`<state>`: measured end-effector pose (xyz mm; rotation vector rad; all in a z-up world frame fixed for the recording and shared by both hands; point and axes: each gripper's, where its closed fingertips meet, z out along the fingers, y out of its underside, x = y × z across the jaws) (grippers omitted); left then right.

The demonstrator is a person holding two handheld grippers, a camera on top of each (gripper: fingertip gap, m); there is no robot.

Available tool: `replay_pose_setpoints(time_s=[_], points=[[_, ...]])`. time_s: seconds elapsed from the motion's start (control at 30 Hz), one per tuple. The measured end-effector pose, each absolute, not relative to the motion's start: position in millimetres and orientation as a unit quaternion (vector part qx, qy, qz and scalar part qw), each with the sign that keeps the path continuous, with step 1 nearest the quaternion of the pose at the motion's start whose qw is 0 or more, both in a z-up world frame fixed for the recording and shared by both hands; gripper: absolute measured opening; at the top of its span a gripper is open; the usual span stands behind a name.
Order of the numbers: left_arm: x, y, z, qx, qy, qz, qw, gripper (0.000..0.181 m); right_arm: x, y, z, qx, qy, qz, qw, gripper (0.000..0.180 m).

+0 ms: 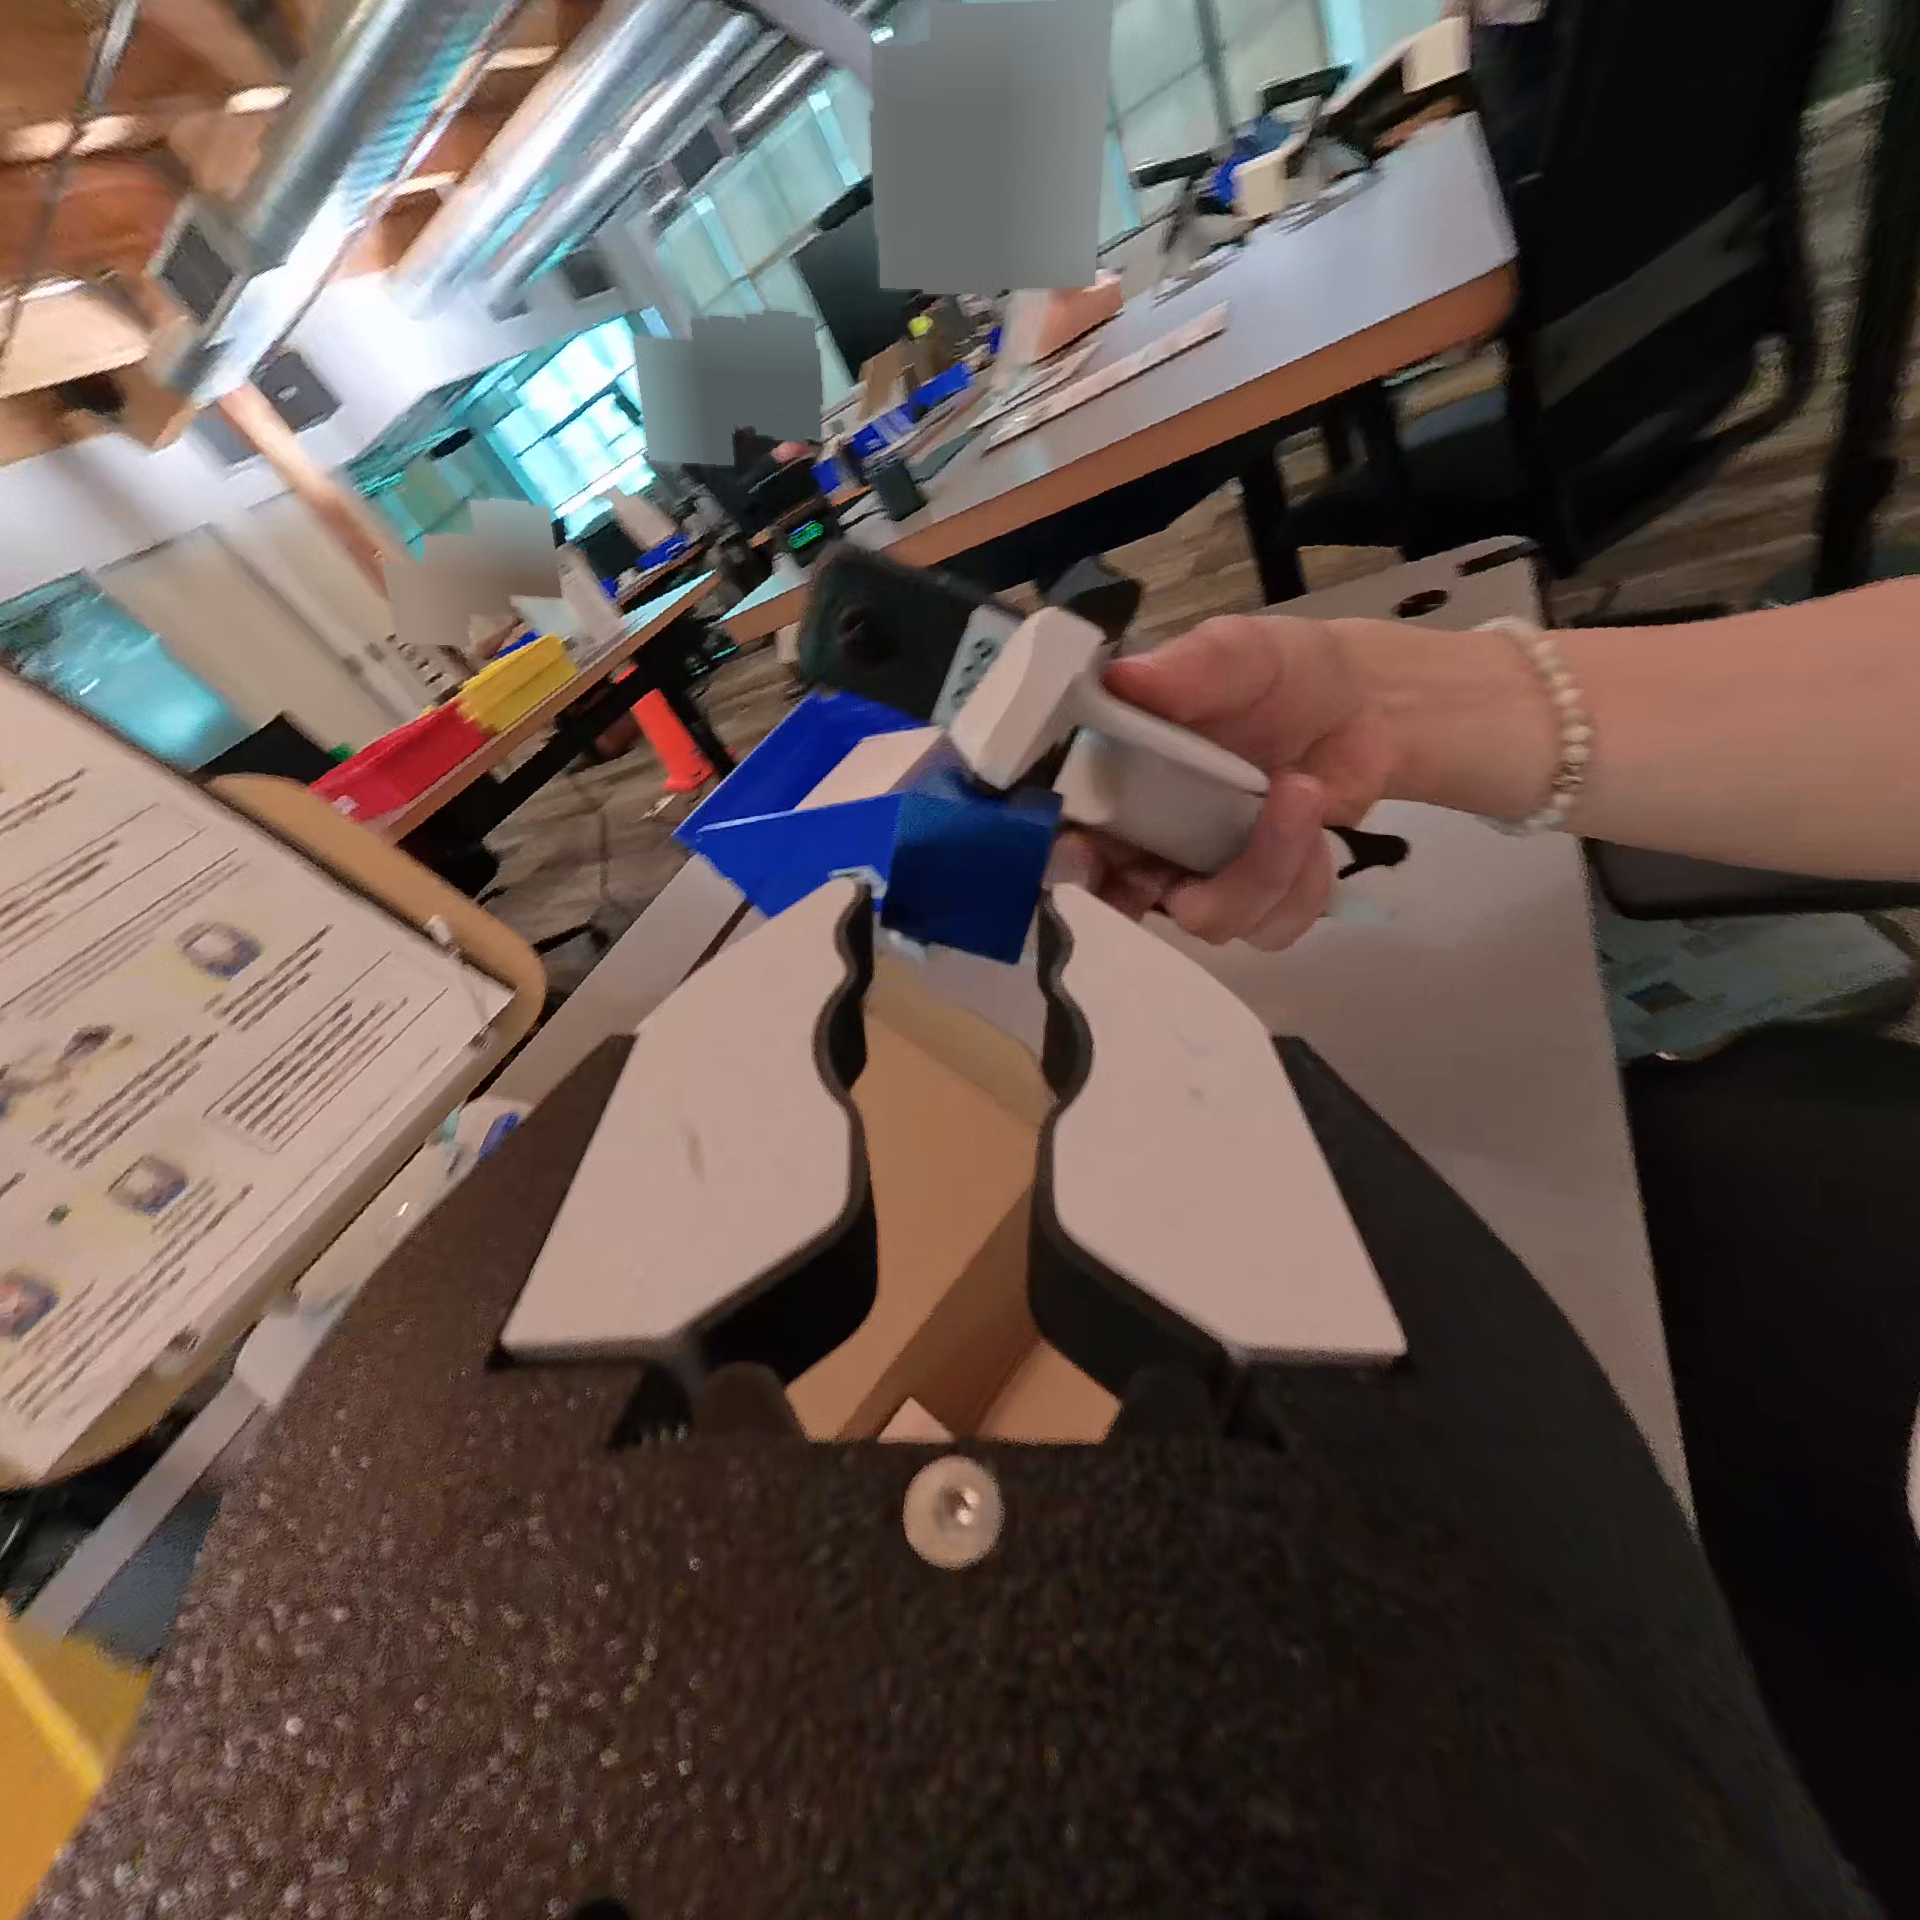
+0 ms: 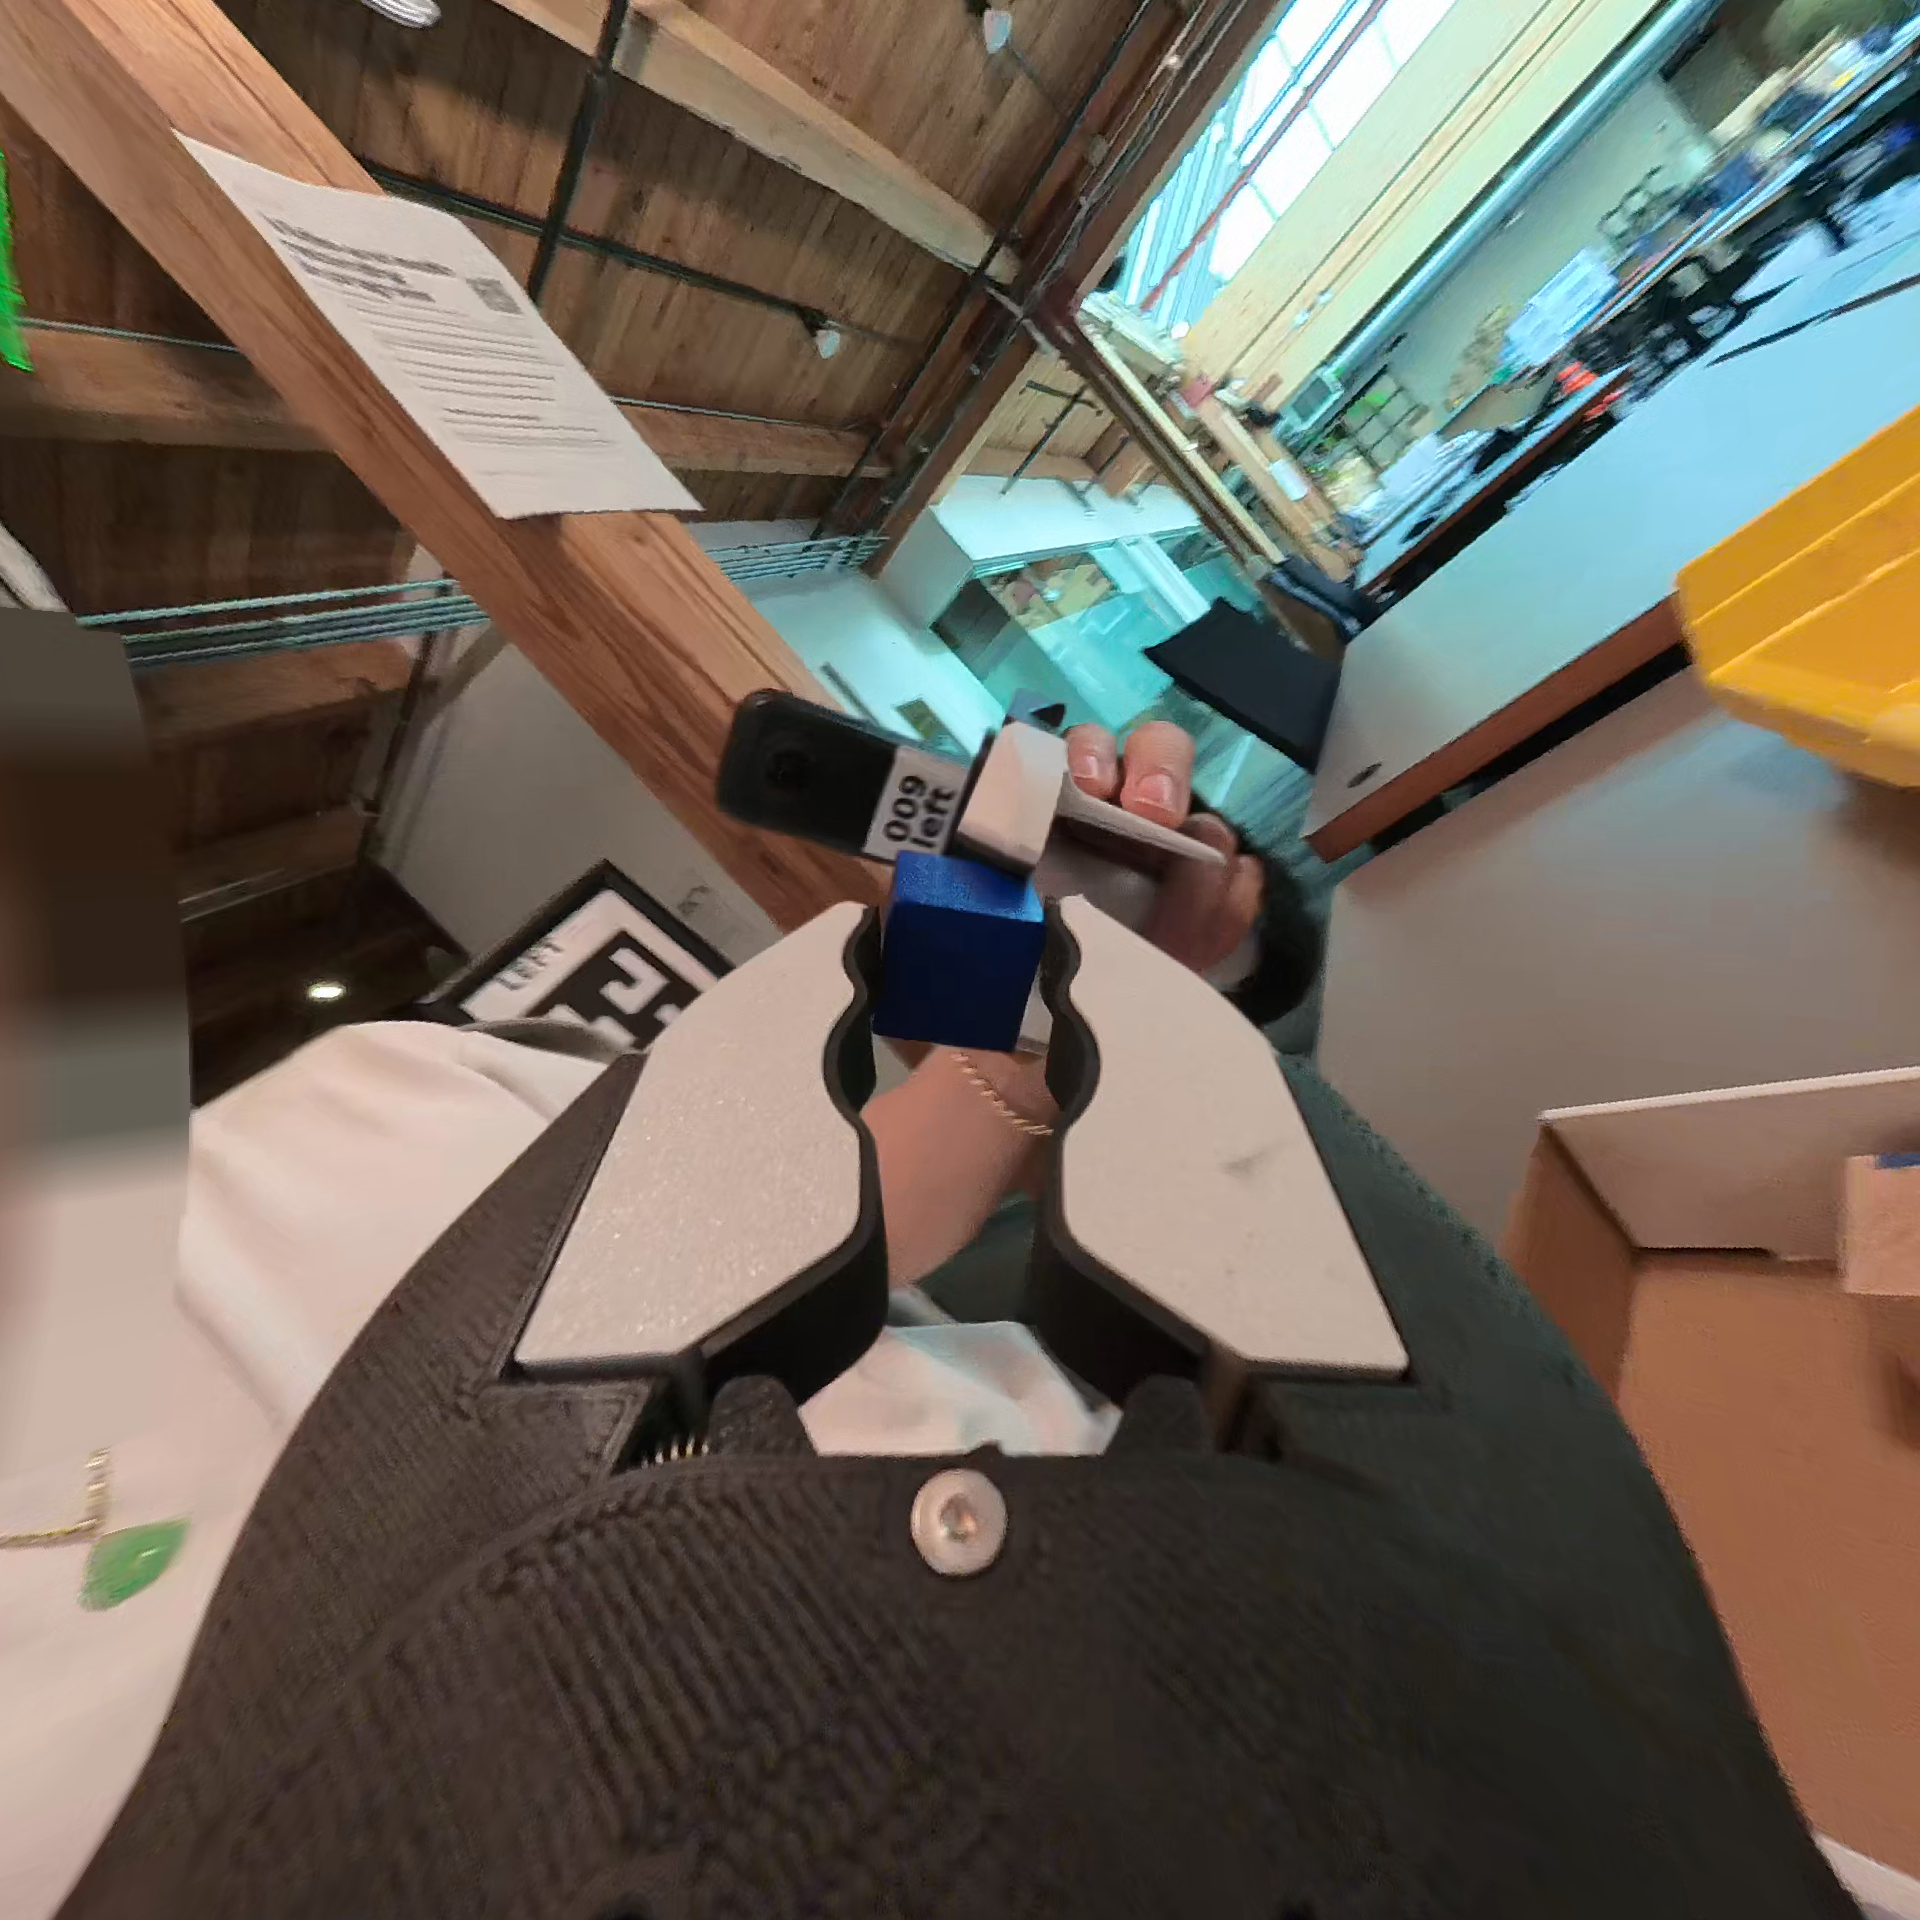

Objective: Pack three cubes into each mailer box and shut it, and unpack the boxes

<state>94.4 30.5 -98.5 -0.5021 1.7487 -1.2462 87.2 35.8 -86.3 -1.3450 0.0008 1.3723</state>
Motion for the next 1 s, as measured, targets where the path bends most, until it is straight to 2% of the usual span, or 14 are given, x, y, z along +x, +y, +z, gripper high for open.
replay_pose_setpoints(time_s=[0.07, 0.13, 0.3, 0.4, 0.47, 0.73, 0.9, 0.97, 1.0], points=[[102.0, 43.9, -100.1, -0.248, 0.691, -0.489, 0.472, 0.032, 101.5, 39.1, -93.4, -0.609, 0.009, 0.526, 0.593, 0.029], [103.8, 56.0, -104.8, -0.281, 0.683, -0.475, 0.478, 0.035, 139.0, 41.0, -107.6, -0.666, 0.048, 0.407, 0.624, 0.029], [101.6, 83.8, -135.0, -0.355, 0.692, -0.424, 0.464, 0.039, 298.5, -26.9, -120.6, -0.681, 0.241, 0.065, 0.688, 0.029], [99.9, 92.4, -155.2, -0.392, 0.702, -0.400, 0.440, 0.036, 378.7, -101.7, -141.9, -0.673, 0.340, -0.126, 0.644, 0.029], [99.9, 90.9, -164.8, -0.402, 0.704, -0.401, 0.426, 0.036, 413.0, -139.8, -158.3, -0.667, 0.382, -0.202, 0.607, 0.029], [107.8, 85.8, -190.5, -0.423, 0.726, -0.372, 0.394, 0.035, 459.9, -160.5, -234.0, -0.766, 0.393, -0.260, 0.437, 0.030], [109.2, 105.5, -201.3, -0.538, 0.698, -0.336, 0.332, 0.039, 458.0, -156.6, -240.4, -0.769, 0.388, -0.271, 0.429, 0.032], [106.1, 111.5, -204.9, -0.584, 0.692, -0.315, 0.285, 0.044, 452.8, -159.2, -242.2, -0.772, 0.394, -0.266, 0.422, 0.058], [104.2, 111.1, -206.5, -0.589, 0.702, -0.304, 0.261, 0.047, 448.5, -159.5, -239.8, -0.769, 0.396, -0.262, 0.428, 0.065]])
